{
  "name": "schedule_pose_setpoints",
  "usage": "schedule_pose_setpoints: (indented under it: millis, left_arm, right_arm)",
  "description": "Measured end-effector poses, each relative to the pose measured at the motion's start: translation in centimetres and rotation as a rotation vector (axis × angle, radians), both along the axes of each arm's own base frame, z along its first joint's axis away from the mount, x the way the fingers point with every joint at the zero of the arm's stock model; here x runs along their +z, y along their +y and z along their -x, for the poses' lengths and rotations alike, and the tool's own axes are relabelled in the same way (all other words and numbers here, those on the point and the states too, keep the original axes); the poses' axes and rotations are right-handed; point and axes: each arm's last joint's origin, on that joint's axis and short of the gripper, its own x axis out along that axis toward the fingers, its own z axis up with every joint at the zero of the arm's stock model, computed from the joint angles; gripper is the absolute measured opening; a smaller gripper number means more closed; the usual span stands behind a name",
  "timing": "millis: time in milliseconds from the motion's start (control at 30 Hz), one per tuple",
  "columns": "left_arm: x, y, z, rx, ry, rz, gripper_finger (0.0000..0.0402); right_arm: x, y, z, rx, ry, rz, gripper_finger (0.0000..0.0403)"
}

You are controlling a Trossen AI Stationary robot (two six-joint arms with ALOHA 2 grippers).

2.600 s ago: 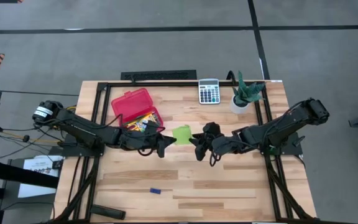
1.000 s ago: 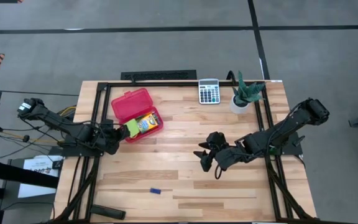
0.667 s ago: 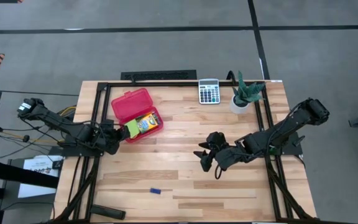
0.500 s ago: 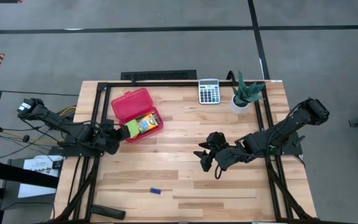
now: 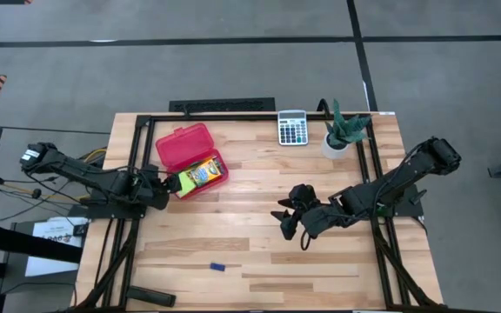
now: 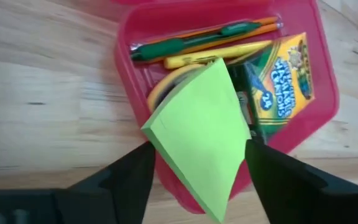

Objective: Pack school essentials
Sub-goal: Put the light green sticky notes into the red supply box, then put the purple eraser into the red supply box

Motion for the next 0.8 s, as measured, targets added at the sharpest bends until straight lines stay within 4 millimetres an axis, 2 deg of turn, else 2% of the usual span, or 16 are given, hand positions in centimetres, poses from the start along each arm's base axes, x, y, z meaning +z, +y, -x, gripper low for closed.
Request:
schedule_pose_setpoints:
  millis: [133, 300, 467, 600, 800]
  left_arm:
    - [0.1, 0.1, -0.2, -0.004, -0.008, -0.007, 0.0257]
    - [0.6, 0.1, -0.9, -0.056, -0.071, -0.078, 0.0247]
    - [0.2, 0.5, -0.8, -0.026, -0.013, -0.079, 0.0233]
    - [0.1, 0.7, -0.7, -0.075, 0.038, -0.051, 0.0231]
    - [0.7, 1.2, -0.6, -0.057, -0.019, -0.089, 0.0241]
  right_arm:
    - [0.0, 0.0, 0.0, 0.000, 0.000, 0.000, 0.0237]
    - [0.0, 0.0, 0.0, 0.000, 0.000, 0.000, 0.0237]
    - [0.0, 0.0, 0.0, -0.001, -0.001, -0.001, 0.0237]
    - [0.0, 0.0, 0.0, 0.000, -0.004, -0.003, 0.0237]
    - [0.0, 0.0, 0.0, 0.000, -0.006, -0.004, 0.0237]
